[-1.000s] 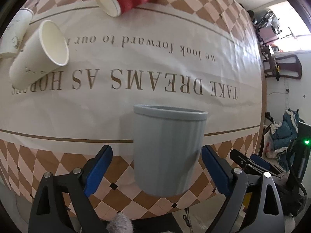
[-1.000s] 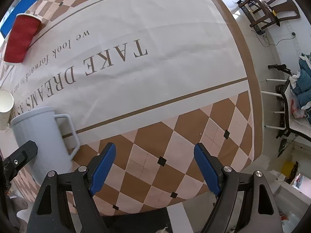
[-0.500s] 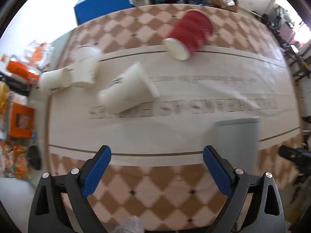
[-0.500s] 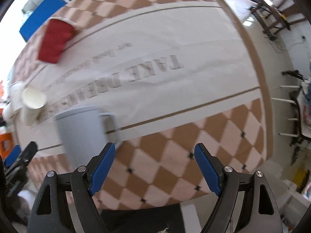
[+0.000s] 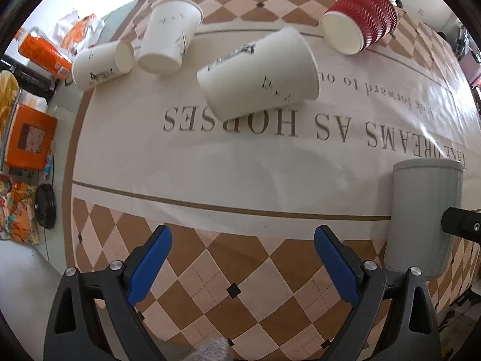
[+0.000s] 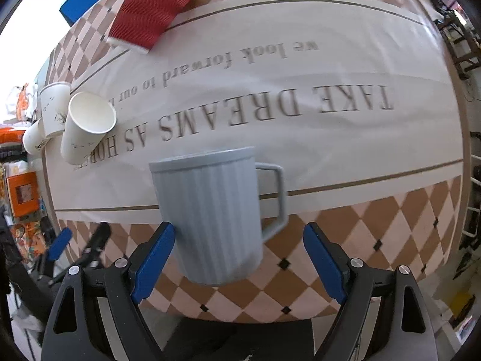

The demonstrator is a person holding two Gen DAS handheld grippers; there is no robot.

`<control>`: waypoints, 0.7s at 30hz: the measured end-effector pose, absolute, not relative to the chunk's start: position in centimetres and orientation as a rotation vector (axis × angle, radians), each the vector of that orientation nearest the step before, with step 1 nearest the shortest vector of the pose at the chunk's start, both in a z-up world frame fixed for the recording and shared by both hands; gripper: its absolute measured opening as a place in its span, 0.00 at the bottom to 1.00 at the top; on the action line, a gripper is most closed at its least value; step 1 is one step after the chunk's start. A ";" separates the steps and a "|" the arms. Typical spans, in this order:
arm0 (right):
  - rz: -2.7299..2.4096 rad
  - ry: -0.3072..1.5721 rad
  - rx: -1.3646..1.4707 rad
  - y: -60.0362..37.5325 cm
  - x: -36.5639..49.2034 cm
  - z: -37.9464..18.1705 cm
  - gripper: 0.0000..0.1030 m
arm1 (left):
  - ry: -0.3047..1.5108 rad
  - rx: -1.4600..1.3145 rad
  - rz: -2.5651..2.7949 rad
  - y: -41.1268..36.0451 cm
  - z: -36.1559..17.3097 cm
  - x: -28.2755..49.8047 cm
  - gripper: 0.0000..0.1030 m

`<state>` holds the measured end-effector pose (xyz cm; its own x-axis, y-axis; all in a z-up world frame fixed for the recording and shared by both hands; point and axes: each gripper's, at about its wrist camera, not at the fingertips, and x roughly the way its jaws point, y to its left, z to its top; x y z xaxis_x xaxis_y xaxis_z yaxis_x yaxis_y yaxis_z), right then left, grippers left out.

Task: Flip cup upright
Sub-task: 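Grasp the upright grey mug with the right gripper while the left gripper releases it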

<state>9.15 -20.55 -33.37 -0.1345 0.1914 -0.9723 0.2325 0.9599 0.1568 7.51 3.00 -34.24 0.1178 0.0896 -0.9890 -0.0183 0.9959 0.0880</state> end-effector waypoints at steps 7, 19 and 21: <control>-0.006 1.763 0.319 -18.3 10.0 -34.9 0.79 | 1.462 0.049 0.073 2.9 -35.1 7.2 0.94; -0.021 1.722 0.307 -17.9 9.9 -35.1 0.75 | 1.462 0.032 0.044 2.7 -35.1 7.6 0.94; -0.036 1.702 0.301 -18.3 9.7 -34.8 0.75 | 1.447 -0.006 0.015 2.6 -34.9 7.7 0.94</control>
<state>9.66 -18.27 -34.80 -0.1224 0.1781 -0.9764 0.2193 0.9643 0.1484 7.70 2.57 -34.87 0.1230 0.0069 -0.9924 -0.0137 0.9999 0.0053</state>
